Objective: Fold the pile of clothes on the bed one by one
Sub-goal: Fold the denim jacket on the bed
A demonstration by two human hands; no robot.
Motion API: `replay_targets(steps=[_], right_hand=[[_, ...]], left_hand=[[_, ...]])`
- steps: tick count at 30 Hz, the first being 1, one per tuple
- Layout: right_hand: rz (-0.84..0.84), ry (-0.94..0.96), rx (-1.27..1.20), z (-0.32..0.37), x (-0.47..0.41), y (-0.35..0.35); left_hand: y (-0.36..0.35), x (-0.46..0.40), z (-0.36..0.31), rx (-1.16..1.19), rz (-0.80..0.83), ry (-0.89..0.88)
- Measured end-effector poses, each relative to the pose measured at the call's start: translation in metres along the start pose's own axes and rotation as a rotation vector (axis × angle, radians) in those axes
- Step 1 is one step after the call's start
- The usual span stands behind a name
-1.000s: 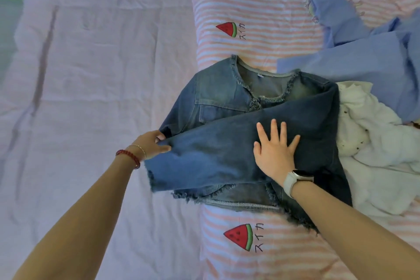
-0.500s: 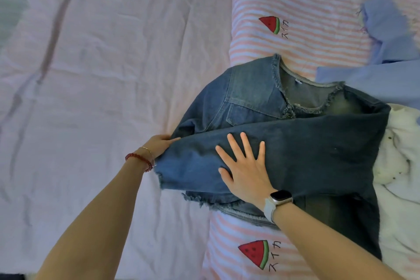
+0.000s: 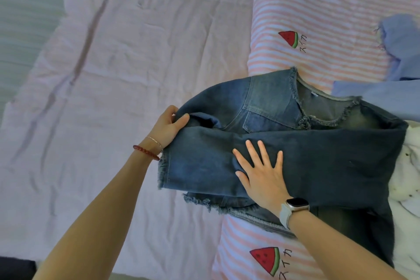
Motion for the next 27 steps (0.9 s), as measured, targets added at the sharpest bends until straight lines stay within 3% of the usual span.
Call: replay_targets(steps=[4,8,11,14,17,22,27], right_hand=[[-0.11,-0.005,-0.006,0.003,0.011,0.015],[-0.215,0.268,0.0,0.041,0.035,0.017],[-0.063,0.418,0.09,0.053,0.05,-0.008],[0.023,0.417,0.135,0.051,0.05,-0.02],[-0.02,0.44,0.204,0.057,0.049,-0.019],[-0.075,0.446,0.172,0.053,0.057,-0.009],[-0.321,0.403,-0.189,0.039,0.054,0.032]], left_hand=[[0.006,0.009,0.007,0.082,-0.074,0.112],[-0.006,0.023,0.04,0.323,-0.032,0.388],[-0.017,0.027,0.067,0.335,-0.001,0.525],[-0.024,0.029,0.085,0.325,0.0,0.569],[-0.025,0.031,0.087,0.298,-0.049,0.476],[-0.008,0.046,0.046,0.074,-0.28,0.104],[-0.001,0.066,-0.017,-0.074,-0.288,-0.193]])
Point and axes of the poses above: each hand's wrist, its own x-axis away from the middle knuckle, its own y-axis out of the back of the hand, z = x × y, the point moved 8 cm from there along -x, towards the middle knuckle, and after that the axes turned 14 degrees about y, right-handed, at the moved point
